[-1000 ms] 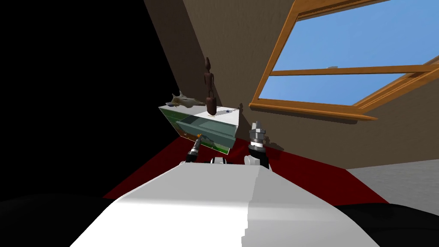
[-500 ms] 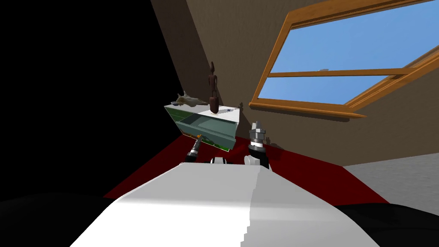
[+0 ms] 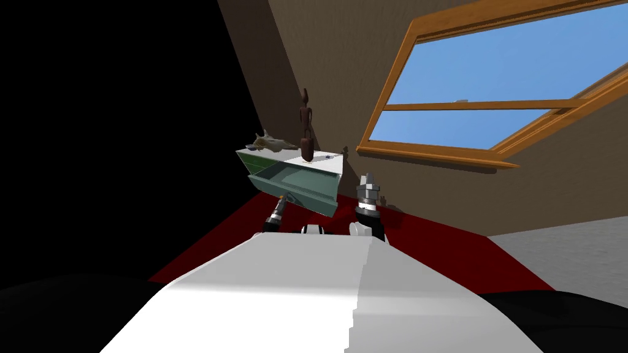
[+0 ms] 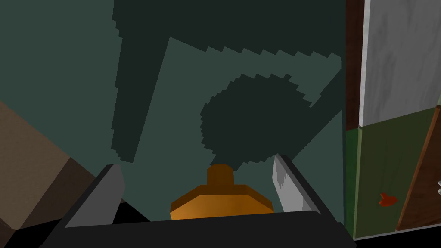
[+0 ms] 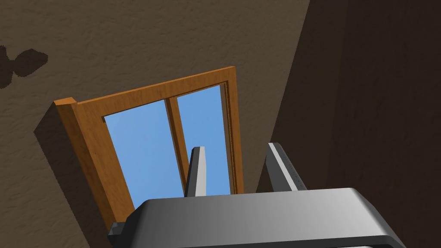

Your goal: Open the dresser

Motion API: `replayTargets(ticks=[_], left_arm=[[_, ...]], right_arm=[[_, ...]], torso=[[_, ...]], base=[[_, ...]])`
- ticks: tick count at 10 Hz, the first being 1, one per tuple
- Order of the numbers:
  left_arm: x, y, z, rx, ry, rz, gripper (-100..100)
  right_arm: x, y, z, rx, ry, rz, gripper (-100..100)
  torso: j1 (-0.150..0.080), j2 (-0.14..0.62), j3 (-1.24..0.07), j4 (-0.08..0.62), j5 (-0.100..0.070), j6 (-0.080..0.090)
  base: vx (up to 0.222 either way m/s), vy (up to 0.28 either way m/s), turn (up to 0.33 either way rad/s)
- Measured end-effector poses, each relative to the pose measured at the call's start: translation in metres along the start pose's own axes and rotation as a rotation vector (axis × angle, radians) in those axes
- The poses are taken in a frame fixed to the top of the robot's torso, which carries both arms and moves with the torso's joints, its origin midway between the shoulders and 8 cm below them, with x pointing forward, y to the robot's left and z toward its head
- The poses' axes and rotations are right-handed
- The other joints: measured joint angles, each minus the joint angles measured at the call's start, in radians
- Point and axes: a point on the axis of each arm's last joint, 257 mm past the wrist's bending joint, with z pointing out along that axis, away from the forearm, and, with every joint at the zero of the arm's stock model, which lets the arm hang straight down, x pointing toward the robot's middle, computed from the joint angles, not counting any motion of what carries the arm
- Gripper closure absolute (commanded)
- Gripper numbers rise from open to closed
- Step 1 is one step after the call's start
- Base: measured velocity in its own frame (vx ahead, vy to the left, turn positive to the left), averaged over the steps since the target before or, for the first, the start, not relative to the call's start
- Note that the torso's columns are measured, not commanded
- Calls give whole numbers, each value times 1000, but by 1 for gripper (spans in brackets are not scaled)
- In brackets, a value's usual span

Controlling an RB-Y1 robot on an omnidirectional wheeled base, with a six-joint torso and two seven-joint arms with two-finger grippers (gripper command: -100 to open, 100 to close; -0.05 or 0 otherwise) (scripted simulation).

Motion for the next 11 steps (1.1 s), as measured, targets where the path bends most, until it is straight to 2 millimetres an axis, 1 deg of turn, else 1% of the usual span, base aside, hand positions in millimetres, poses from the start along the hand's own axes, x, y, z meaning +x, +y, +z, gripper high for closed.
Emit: replayTargets(ticks=[2,8,9,10,11], left_arm=[[-5,-8,-3,-8,1,0,-100],[-9,-17,-9,-38,7,-2,-100],[-11,-19,-12,-42,9,-1,-100],[-10,-20,-11,-44,10,0,-100],[-9,-18,-12,-52,12,-3,0]], right_arm=[[0,0,0,0,0,0,0],[0,0,0,0,0,0,0],[0,0,0,0,0,0,0],[0,0,0,0,0,0,0],[0,0,0,0,0,0,0]], torso=[[1,7,4,4,-1,-1],[-4,14,5,11,-7,-3],[-5,16,5,13,-9,-4],[-6,17,5,15,-10,-4],[-6,15,5,10,-8,-3]], base=[[14,-12,-13],[5,-4,-8],[0,0,0],[8,2,-8],[7,5,-6]])
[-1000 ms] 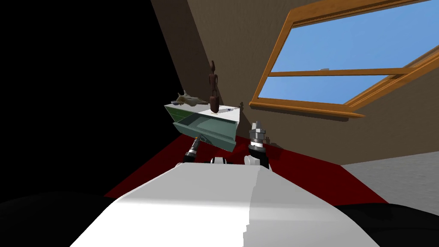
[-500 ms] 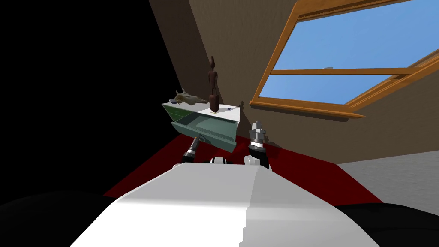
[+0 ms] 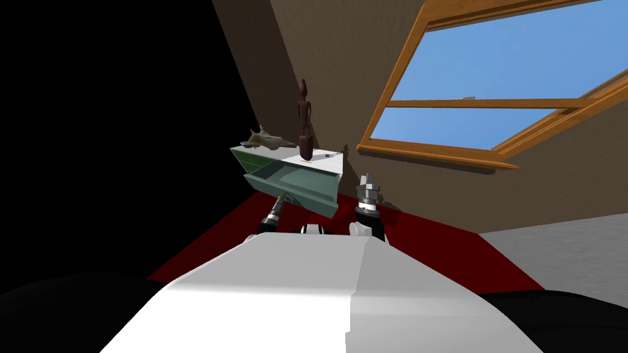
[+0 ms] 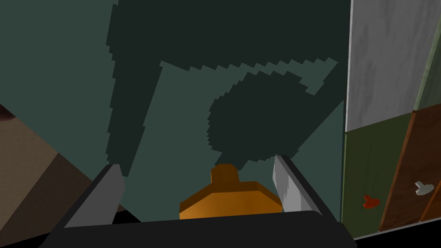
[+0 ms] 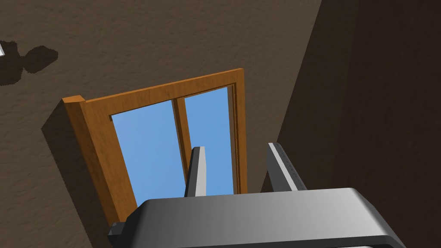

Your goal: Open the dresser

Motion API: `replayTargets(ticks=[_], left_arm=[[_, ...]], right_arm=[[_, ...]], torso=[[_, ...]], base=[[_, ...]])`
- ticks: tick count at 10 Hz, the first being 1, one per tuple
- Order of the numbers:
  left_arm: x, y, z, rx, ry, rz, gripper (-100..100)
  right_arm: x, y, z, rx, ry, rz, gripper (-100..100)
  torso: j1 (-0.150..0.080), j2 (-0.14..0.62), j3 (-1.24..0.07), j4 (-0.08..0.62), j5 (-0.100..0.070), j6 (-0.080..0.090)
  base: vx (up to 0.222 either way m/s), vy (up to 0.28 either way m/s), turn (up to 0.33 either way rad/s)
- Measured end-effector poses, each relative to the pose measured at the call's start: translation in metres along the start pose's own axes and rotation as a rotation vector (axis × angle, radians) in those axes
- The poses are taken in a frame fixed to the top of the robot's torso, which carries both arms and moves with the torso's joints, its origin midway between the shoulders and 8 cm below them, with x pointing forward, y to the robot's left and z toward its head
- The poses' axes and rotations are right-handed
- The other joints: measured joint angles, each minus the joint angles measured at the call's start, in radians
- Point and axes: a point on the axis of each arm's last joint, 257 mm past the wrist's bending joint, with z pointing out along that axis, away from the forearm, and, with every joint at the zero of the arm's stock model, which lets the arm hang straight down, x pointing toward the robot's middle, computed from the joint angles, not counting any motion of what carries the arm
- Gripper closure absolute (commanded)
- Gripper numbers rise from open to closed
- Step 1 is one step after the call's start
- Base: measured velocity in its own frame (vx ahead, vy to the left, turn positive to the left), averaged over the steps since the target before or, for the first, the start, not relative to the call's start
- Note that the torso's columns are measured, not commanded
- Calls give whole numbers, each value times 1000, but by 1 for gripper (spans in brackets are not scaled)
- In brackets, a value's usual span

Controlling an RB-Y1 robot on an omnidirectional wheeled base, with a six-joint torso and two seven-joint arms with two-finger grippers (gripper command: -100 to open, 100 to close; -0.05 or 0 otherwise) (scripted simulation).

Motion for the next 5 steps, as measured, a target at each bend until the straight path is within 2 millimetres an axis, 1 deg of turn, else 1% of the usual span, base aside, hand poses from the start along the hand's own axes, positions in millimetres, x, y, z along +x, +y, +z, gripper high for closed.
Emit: replayTargets(ticks=[2,5], left_arm=[[1,6,-2,-13,3,-4,0],[2,9,-3,-20,4,-9,0]], right_arm=[[0,0,0,0,0,0,0],[0,0,0,0,0,0,0]], torso=[[0,-6,-3,-6,3,2],[2,-10,-4,-9,4,2]], base=[[1,7,-4],[1,6,-4]])
